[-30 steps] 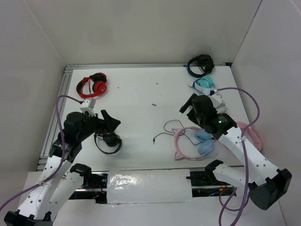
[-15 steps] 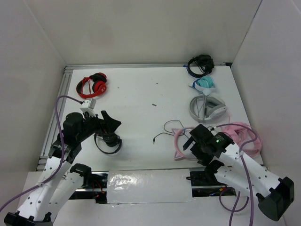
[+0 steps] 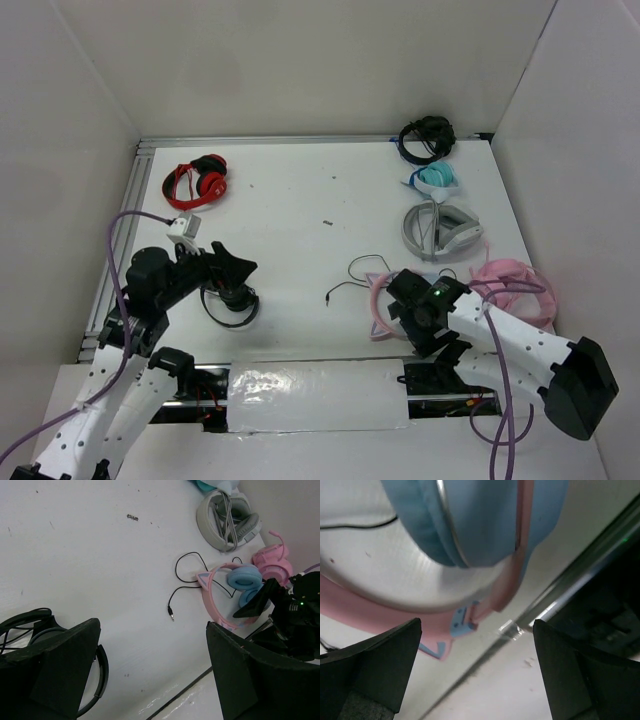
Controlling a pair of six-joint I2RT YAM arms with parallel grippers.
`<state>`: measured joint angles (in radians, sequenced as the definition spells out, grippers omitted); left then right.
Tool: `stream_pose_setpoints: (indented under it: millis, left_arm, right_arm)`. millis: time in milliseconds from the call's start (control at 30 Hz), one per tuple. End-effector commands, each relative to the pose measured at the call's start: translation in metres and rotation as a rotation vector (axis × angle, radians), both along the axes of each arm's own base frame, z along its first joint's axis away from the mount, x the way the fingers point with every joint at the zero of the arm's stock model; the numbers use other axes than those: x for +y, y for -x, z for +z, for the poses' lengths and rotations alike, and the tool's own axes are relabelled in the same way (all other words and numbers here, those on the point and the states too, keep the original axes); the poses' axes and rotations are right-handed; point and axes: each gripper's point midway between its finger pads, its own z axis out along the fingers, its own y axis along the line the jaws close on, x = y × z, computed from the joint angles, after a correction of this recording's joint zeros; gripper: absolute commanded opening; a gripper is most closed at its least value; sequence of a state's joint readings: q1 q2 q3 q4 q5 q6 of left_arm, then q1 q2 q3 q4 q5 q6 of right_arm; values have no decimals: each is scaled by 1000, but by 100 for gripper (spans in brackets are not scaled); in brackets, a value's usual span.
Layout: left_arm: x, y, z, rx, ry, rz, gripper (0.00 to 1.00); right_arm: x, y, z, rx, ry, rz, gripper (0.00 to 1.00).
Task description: Wrap the headphones
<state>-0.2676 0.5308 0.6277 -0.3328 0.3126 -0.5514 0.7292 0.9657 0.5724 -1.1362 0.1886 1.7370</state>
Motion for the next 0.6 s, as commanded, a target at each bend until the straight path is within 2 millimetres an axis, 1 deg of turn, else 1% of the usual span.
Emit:
stream_pose_setpoints:
  millis: [0,100,233,300,333,400,467,500,533,567]
  left_arm:
    - [-4,2,14,-79,13,-35,99]
    - [-5,2,15,-81,15,-36,99]
    - [-5,2,15,-75,16,-34,99]
    - [-5,2,15,-70,15,-34,99]
    - [-4,2,14,-69,14,-33,99]
    - [-4,2,14,-64,14,-31,99]
    - [-3,1,13,-60,11,-25,99]
    - [-3,1,13,-58,11,-18,99]
    - [-3,-1,13,-60,11,-17,99]
    - [-3,0,11,-53,12,-19,99]
  right_arm:
    - [-15,-7,-11,-72,28,-203,98]
    - [-21,-18,-10,-144,34,-217,95]
    - [-31,-29,-6,-166,112,-207,92]
    - [-33,-36,-7,-173,145,-198,87]
    - [-33,-38,-9,-154,173,-170,83]
    - [-34,-42,-12,-135,197,-167,79]
    - [-33,-43,-15,-102,227,-142,67]
    - [-31,-47,-17,-106,227,-131,60]
    - [-28,-51,-15,-111,225,-108,50]
    - [-24,-59,-15,-131,220,-92,44]
